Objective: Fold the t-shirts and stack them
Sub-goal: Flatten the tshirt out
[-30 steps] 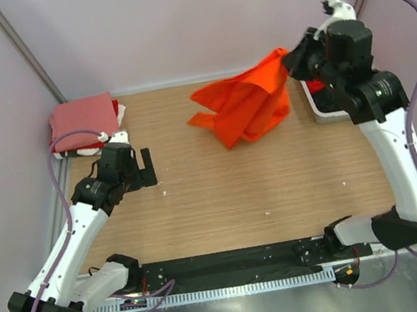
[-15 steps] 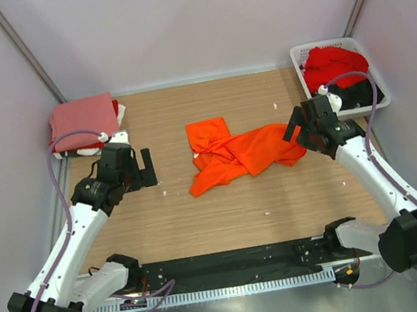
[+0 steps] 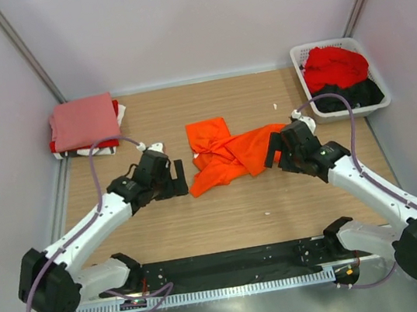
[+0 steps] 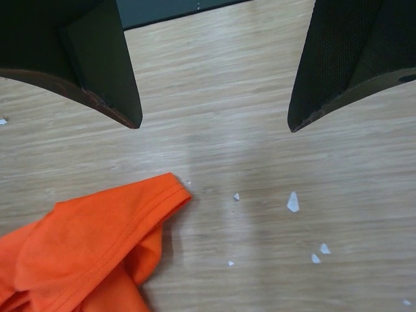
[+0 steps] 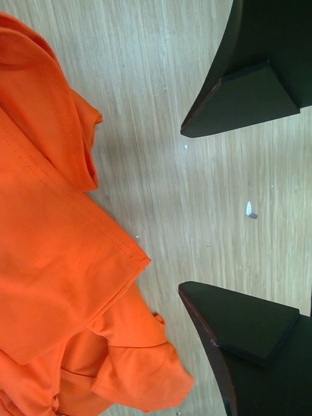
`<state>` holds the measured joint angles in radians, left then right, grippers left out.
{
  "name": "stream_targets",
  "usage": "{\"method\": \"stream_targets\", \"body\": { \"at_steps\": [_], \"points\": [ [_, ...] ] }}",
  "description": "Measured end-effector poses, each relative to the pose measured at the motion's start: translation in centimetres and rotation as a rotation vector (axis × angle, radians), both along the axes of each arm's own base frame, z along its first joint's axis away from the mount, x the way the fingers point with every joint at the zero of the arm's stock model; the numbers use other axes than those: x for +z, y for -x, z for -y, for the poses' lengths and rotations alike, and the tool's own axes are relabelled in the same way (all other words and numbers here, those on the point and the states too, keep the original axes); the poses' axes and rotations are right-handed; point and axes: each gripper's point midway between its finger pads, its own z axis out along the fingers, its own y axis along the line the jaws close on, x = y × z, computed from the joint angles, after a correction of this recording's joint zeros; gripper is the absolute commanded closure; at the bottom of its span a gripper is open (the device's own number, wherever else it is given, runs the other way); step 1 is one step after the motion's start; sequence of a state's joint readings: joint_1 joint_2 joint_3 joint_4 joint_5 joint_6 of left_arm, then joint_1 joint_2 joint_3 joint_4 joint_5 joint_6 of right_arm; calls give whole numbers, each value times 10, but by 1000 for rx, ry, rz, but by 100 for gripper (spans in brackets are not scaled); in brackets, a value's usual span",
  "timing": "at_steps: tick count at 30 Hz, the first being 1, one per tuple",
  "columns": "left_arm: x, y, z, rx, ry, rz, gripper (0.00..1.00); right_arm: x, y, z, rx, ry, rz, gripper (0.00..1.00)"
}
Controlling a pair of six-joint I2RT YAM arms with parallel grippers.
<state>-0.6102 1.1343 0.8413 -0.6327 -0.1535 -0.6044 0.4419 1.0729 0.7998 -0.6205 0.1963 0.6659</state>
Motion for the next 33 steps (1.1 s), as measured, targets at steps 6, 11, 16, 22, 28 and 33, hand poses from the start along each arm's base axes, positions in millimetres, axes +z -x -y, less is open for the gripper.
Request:
{"method": "stream_targets", "body": {
  "at_steps": [6, 11, 16, 22, 28, 33],
  "points": [
    [-68, -8, 17, 15, 25, -53, 13, 15, 5, -4, 26, -39, 45, 0],
    [-86, -30, 43, -5, 104, -18, 21, 30, 13, -2, 37, -60, 90, 0],
    [-85, -43, 62, -9, 220, 56, 35, 29, 19, -1, 49, -63, 81, 0],
    [-88, -42, 68, -11, 280, 82, 47, 20, 24, 0, 61, -51, 53, 0],
    [-91, -31, 73, -25, 309, 82, 60, 9, 26, 0, 70, -37, 18, 0],
    [-93, -15, 66, -25, 301, 61, 80, 5, 27, 0, 72, -33, 5, 0]
  ]
}}
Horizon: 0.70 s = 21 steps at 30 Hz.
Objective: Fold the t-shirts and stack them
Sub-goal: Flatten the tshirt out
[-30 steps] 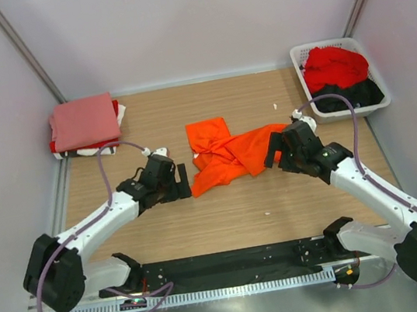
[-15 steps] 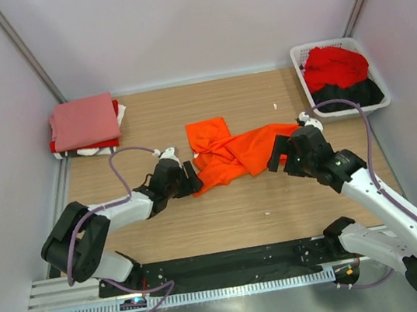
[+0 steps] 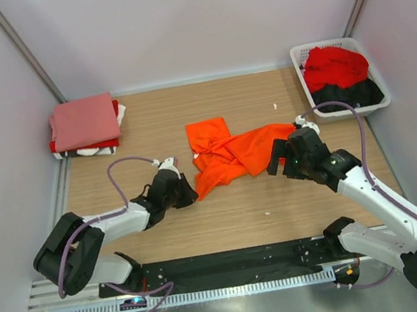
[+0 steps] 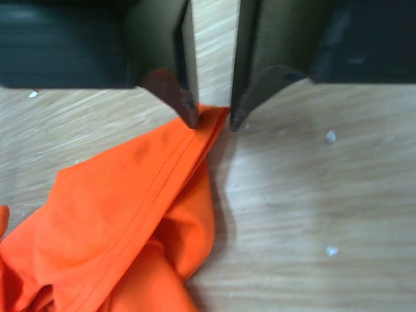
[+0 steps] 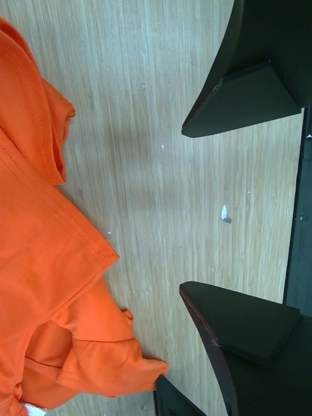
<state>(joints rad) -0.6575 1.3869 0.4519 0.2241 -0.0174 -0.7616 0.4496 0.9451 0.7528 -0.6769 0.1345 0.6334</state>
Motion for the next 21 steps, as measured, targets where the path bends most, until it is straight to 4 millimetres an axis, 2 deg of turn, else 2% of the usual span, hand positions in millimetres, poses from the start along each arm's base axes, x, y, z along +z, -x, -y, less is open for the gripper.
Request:
{"method": "stream_targets", "body": {
  "at_steps": [1, 2, 6, 8, 15, 18, 20, 21],
  "points": [
    [-1, 3, -2, -1, -8, -8, 98, 0, 0, 0, 2, -1, -1, 0],
    [-1, 6, -4, 4, -15, -18, 100, 0, 0, -1, 3, -4, 0, 0],
    [7, 13, -10, -3, -32, -14, 100, -1, 0, -5, 14, -18, 1, 0],
    [18, 14, -11, -4, -23, 6, 100, -4, 1, -7, 25, -21, -5, 0],
    [44, 13, -14, -13, -26, 48, 100, -26, 7, -23, 85, 0, -61, 3],
    [65, 10, -17, -11, -51, 60, 100, -36, 8, -35, 126, 15, -84, 10],
    [88, 5, -17, -7, -59, 93, 100, -45, 9, -44, 151, 27, -105, 14],
    [101, 2, -18, -6, -62, 115, 100, -49, 8, -47, 158, 31, -112, 19]
  ]
}}
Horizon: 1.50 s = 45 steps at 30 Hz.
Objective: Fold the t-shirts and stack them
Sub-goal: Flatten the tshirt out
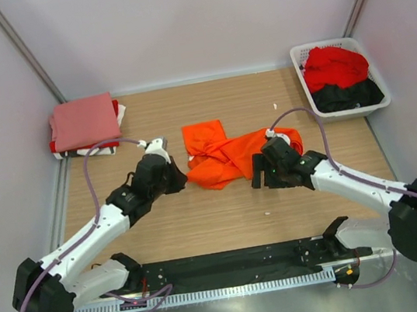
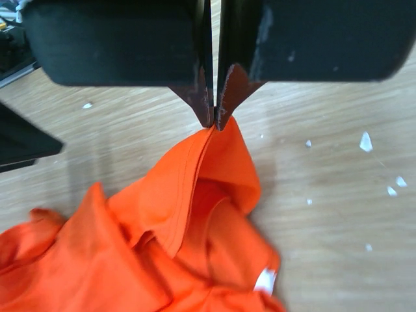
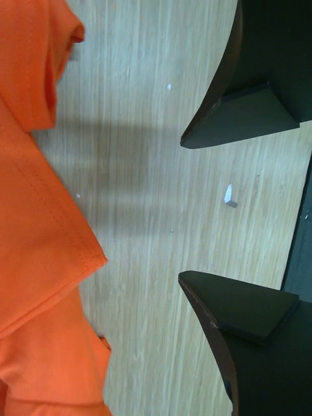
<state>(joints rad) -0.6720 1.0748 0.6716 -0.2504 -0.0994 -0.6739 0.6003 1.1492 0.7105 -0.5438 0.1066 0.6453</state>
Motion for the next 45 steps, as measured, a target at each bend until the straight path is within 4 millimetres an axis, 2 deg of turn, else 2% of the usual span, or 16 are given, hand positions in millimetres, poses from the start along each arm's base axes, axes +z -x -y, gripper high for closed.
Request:
{"method": "stream_targets", "body": {
  "at_steps": [3, 5, 9, 13, 16, 25, 28, 32, 39, 45],
  "points": [
    [27, -7, -1, 5, -2, 53, 100, -13, -5, -9, 15, 11, -19, 26],
    [31, -7, -3, 4, -19, 54, 100, -20, -10, -15, 23, 20, -30, 27],
    [20, -2, -10, -5, -81, 12, 100, -25, -21, -34, 62, 32, -32, 28],
    [8, 2, -14, -8, -120, -32, 100, -22, -33, -58, 104, 21, -8, 28],
    [6, 2, -15, -5, -128, -37, 100, -20, -42, -69, 117, 15, 6, 29],
    [6, 2, -17, 5, -137, -35, 100, -33, -55, -71, 116, 75, 1, 37],
    [6, 1, -18, 7, -139, -33, 100, -36, -56, -68, 113, 90, -2, 45],
    [5, 1, -19, 10, -141, -32, 100, -39, -56, -66, 110, 107, -6, 61],
    [5, 1, -19, 14, -144, -31, 100, -39, -56, -63, 107, 118, -6, 77],
    [5, 0, -20, 17, -147, -29, 100, -42, -53, -60, 105, 128, -15, 99]
  ]
}}
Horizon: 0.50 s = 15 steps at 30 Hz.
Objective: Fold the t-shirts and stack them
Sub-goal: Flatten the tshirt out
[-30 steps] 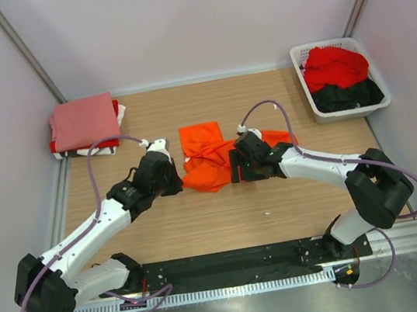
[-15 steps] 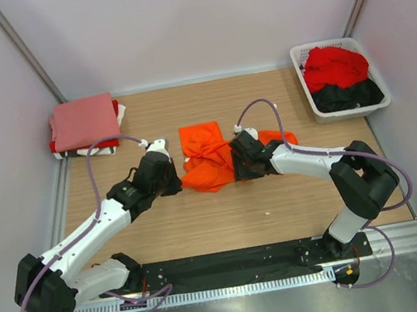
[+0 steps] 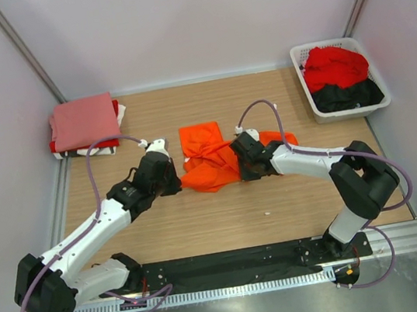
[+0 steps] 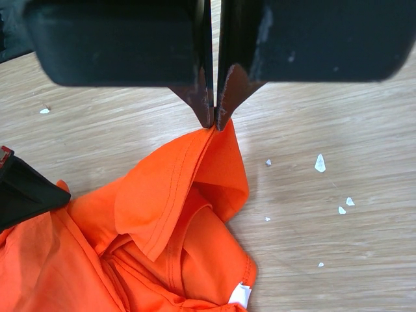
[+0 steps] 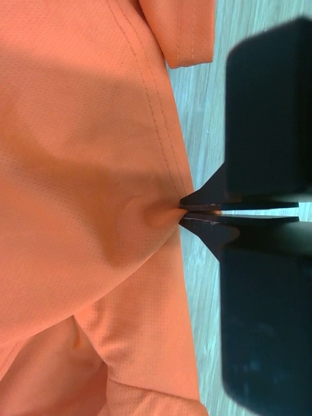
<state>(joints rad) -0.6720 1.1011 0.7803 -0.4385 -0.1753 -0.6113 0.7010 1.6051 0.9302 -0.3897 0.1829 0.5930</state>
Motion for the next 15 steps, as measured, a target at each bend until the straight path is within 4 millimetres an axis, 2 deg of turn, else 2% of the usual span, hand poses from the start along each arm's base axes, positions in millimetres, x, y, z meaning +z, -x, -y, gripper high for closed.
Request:
{"method": "stream_targets", "body": {
  "at_steps": [5, 8, 10, 12, 15],
  "points": [
    [0, 1, -1, 0, -2, -3, 100, 6, 5, 8, -5, 18, -2, 99],
    [8, 6, -7, 2, -11, -2, 100, 25, 8, 20, -11, 52, 22, 99],
    [25, 7, -12, 5, -21, 22, 100, 51, 4, 28, -16, 82, 64, 99],
    [57, 4, -16, 12, -16, 79, 100, 90, -6, 32, -27, 86, 140, 99],
    [127, 0, -25, 22, 17, 220, 100, 166, -20, 39, -53, 66, 289, 99]
  ]
}}
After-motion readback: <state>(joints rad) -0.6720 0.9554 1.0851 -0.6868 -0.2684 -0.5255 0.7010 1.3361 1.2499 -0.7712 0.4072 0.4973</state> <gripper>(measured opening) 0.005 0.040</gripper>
